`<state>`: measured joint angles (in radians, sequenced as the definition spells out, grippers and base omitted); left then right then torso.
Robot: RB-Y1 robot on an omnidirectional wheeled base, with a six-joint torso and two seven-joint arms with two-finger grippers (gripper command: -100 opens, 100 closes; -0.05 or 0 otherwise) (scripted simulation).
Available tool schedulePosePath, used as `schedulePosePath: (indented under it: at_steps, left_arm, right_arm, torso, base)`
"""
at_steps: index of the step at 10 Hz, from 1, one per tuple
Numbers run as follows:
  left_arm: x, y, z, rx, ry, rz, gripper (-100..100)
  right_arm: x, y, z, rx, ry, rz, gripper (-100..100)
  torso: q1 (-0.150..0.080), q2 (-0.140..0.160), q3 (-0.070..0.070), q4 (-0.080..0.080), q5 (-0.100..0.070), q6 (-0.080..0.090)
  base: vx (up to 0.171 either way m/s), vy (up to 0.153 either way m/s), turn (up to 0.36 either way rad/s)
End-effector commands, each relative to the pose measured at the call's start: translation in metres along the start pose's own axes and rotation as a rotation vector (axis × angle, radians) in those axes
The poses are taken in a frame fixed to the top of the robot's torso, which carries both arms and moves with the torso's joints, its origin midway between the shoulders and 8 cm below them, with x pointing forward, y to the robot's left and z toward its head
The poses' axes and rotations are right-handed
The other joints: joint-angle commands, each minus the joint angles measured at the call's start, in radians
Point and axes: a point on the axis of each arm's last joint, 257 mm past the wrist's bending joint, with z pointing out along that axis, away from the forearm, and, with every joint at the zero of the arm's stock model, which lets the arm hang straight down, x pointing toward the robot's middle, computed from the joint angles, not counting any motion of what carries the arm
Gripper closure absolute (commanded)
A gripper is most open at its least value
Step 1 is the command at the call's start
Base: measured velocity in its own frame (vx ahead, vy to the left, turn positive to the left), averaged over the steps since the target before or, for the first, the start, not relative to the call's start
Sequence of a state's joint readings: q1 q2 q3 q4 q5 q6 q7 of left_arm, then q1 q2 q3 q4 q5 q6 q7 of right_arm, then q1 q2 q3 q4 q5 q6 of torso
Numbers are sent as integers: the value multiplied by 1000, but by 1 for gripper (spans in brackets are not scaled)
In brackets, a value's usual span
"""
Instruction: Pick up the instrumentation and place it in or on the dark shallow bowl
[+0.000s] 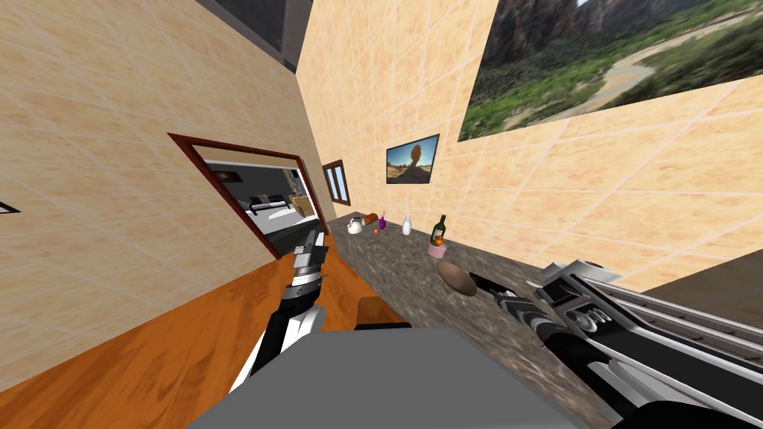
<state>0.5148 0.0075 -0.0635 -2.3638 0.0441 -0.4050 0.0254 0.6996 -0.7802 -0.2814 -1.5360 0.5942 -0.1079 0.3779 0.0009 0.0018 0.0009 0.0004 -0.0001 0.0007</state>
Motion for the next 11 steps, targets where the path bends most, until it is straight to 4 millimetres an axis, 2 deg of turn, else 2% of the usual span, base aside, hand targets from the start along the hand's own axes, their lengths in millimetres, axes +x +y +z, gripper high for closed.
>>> schedulePosePath:
  at_steps: [1, 4, 5, 6, 8, 9, 10, 11]
  left_arm:
    - [0, 0, 0, 0, 0, 0, 0]
    - [0, 0, 0, 0, 0, 0, 0]
    - [0, 0, 0, 0, 0, 0, 0]
    - [0, 0, 0, 0, 0, 0, 0]
    - [0, 0, 0, 0, 0, 0, 0]
    - [0, 0, 0, 0, 0, 0, 0]
    - [0, 0, 0, 0, 0, 0, 0]
    - [0, 0, 0, 0, 0, 0, 0]
  right_arm:
    - [0, 0, 0, 0, 0, 0, 100]
    - [-2, 0, 0, 0, -3, 4, 100]
    - [-2, 0, 0, 0, -3, 4, 0]
    - [-4, 5, -4, -20, -6, -11, 100]
    - [-6, 6, -5, -24, -8, -14, 100]
    - [-5, 6, -6, -25, -7, -14, 0]
    - [12, -9, -17, 3, 33, 3, 100]
    - [19, -14, -22, 13, 50, 9, 100]
  torso:
    - [0, 0, 0, 0, 0, 0]
    - [0, -2, -2, -1, -1, 0]
    - [0, -2, -2, -2, -1, 0]
    - [0, -2, -2, -2, -1, 0]
    - [3, -1, -1, -2, 0, 2]
    - [2, -2, -2, -1, 0, 0]
    - [1, -2, -2, -1, -1, 0]
    - [4, -1, -2, -3, -2, 3]
  base:
    - [1, -7, -5]
    - [0, 0, 0]
    - [0, 0, 0]
    - [20, 19, -197]
    - [21, 35, -151]
    - [0, 0, 0]
    - [16, 76, -105]
    - [30, 136, -97]
